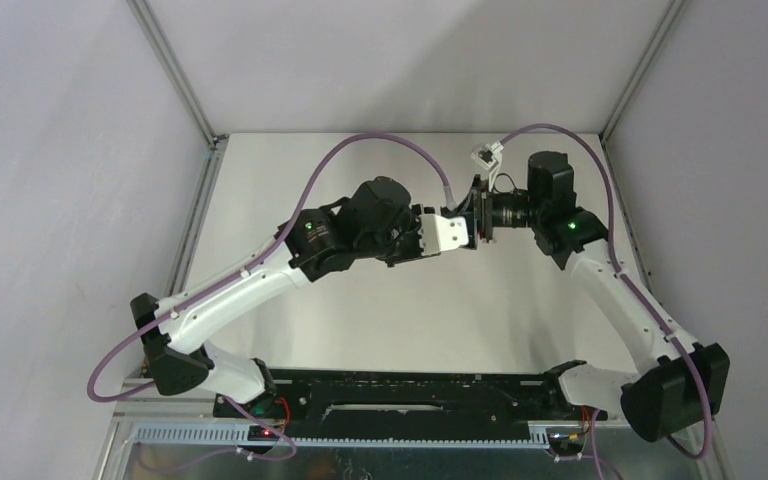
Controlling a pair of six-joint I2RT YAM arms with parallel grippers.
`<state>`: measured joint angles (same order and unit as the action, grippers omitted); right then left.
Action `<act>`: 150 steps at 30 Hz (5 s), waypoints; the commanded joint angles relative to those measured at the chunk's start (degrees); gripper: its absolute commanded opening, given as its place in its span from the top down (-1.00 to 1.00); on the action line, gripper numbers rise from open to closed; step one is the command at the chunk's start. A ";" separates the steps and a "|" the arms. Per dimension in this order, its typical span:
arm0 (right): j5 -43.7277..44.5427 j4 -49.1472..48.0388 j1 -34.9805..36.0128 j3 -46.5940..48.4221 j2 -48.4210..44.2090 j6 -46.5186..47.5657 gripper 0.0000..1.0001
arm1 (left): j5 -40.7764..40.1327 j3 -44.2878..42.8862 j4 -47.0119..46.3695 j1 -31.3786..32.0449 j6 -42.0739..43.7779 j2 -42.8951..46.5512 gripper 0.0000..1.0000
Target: Unlock with the key
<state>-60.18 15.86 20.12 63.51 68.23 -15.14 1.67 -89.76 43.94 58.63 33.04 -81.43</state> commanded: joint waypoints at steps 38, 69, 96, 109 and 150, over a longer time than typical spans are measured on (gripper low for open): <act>7.19 -1.79 7.29 2.50 9.77 -4.43 0.11 | -13.21 -1.54 -4.89 3.42 0.49 -3.67 1.00; -4.83 -2.35 -3.21 2.04 12.35 -1.66 1.00 | -5.67 -3.10 -0.12 -2.17 1.32 -1.13 -0.99; -13.47 -14.14 -6.64 -2.44 9.64 -11.98 1.00 | -3.71 -1.13 -9.26 -4.71 6.43 -7.23 0.00; -11.44 -11.86 -7.85 -2.45 11.43 -9.24 1.00 | 1.31 -4.39 -4.98 -4.10 6.65 -7.50 0.40; -11.36 -10.25 -7.83 -2.86 10.81 -6.90 1.00 | -7.54 -4.28 -6.51 -2.20 16.33 -9.19 0.73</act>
<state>-70.57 5.78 12.10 60.45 79.70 -23.27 -5.04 -90.76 40.45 56.51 47.53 -90.67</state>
